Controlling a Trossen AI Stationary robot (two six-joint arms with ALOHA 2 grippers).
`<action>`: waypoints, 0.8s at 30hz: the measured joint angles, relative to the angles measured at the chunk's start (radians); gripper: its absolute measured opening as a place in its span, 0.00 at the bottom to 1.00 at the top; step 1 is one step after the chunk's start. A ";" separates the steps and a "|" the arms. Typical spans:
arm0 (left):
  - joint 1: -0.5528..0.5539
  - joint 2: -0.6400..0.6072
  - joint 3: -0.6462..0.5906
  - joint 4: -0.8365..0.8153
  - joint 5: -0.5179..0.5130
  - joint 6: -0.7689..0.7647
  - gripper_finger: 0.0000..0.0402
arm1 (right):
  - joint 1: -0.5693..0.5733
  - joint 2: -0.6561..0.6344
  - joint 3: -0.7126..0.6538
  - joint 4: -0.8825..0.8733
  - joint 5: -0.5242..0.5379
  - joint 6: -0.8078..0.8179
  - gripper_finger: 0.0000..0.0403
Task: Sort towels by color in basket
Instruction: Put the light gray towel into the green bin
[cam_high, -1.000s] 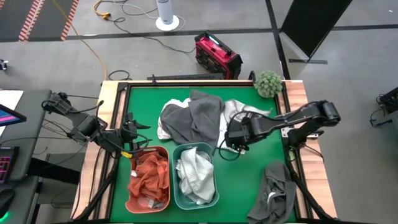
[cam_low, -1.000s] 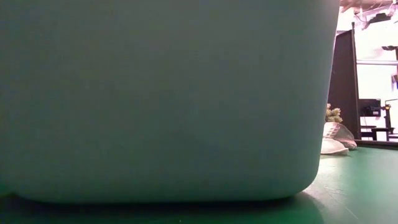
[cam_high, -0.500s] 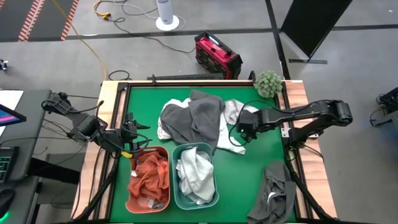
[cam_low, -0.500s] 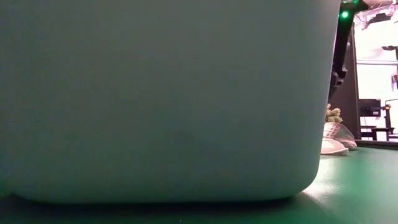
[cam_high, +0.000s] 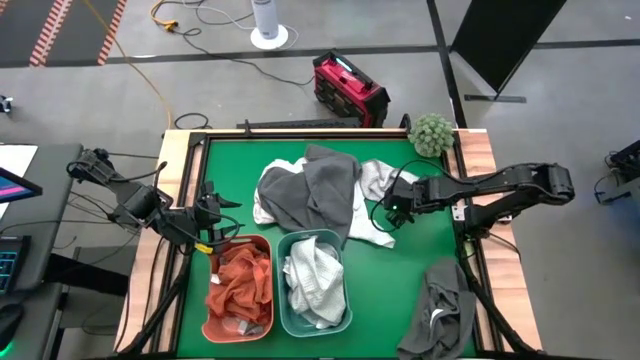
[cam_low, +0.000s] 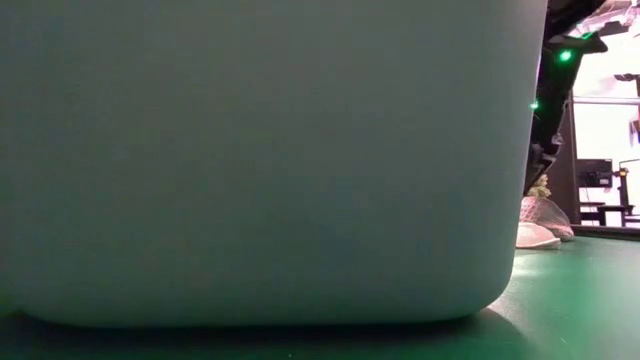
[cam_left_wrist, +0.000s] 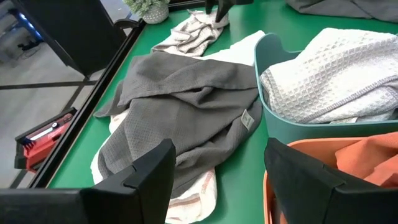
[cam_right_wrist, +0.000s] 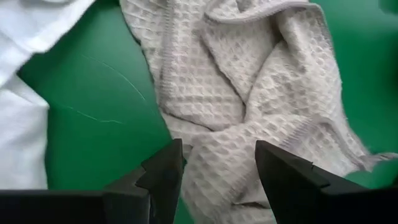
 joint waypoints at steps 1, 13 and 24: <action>0.000 0.000 0.000 0.000 0.000 0.000 0.59 | -0.003 0.000 -0.004 0.014 -0.002 0.000 0.57; 0.000 0.000 0.000 0.001 0.000 0.002 0.59 | -0.036 0.094 -0.005 0.105 -0.025 0.002 0.49; 0.000 0.000 0.000 0.001 0.000 0.010 0.59 | -0.056 0.226 -0.002 0.311 -0.158 -0.106 0.05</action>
